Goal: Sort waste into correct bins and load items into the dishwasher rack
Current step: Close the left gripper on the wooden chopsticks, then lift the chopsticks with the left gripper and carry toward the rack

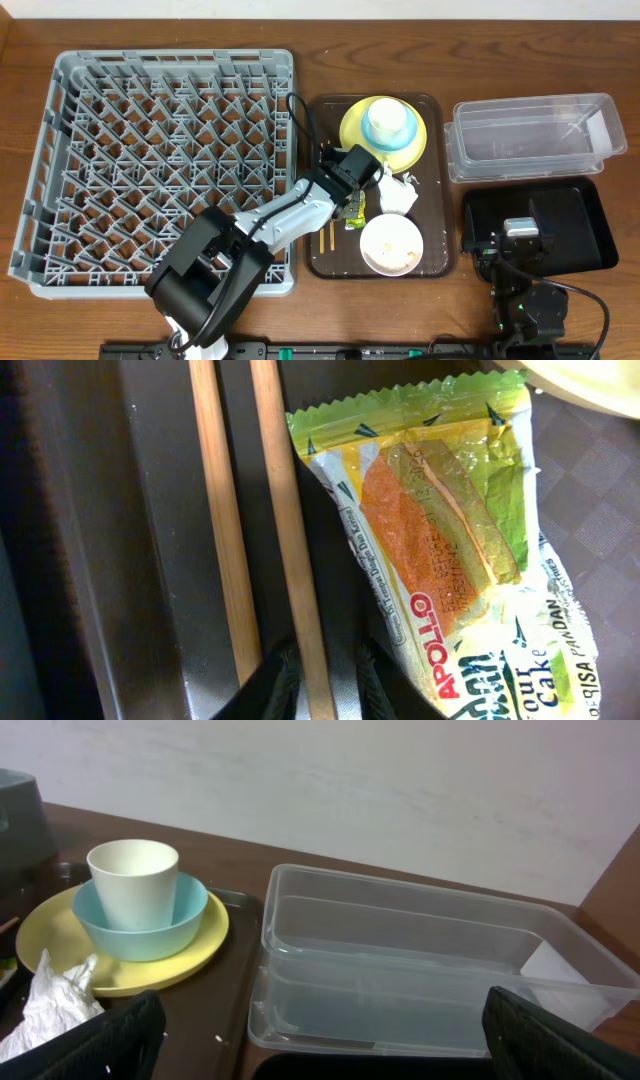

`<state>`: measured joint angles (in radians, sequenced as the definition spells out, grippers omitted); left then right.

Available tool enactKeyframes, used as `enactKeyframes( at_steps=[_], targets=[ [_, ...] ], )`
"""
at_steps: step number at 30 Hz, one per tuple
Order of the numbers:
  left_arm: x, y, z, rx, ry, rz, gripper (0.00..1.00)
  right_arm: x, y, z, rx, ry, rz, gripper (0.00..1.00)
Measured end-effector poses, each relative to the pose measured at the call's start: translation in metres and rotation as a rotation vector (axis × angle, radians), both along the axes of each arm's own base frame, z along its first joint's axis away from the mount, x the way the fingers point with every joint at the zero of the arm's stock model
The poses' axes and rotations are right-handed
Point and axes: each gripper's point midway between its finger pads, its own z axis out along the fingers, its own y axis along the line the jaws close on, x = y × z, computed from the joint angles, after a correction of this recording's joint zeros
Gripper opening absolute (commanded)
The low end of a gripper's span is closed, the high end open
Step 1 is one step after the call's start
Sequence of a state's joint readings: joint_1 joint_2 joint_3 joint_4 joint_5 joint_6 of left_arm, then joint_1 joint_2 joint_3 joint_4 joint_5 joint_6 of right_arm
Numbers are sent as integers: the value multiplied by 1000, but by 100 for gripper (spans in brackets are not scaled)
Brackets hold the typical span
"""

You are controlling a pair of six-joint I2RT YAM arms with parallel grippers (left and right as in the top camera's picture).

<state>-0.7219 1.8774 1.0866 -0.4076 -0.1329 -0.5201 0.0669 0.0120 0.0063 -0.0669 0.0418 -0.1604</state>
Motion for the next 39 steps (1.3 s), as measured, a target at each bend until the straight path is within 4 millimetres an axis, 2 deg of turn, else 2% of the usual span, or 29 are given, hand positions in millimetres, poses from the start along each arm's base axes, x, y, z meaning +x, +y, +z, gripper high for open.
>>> enactKeyframes(
  at_steps=[4,9,12,15,18,21,24,27,30,39],
  targets=[
    [1,0,0,-1,-3,-1,6,0,0,0,0,0,0,99],
    [0,0,4,14,-6,-47,6,0,0,0,0,0,0,99],
    [2,0,19,11,-30,-70,6,0,0,0,0,-1,0,99],
    [12,-1,61,-34,-123,-68,6,0,0,0,0,-1,0,99],
    [25,1,122,-115,-257,-49,6,0,0,0,0,0,0,99],
    [30,21,173,-163,-355,-1,6,0,0,0,0,0,0,99],
    [32,54,197,-162,-395,74,6,0,0,0,0,0,0,99],
    [34,84,196,-123,-378,142,6,0,0,0,0,0,0,99],
    [35,100,182,-78,-329,178,6,0,0,0,0,0,0,99],
    [41,100,129,8,-204,164,7,0,0,0,0,-1,0,99]
  ],
)
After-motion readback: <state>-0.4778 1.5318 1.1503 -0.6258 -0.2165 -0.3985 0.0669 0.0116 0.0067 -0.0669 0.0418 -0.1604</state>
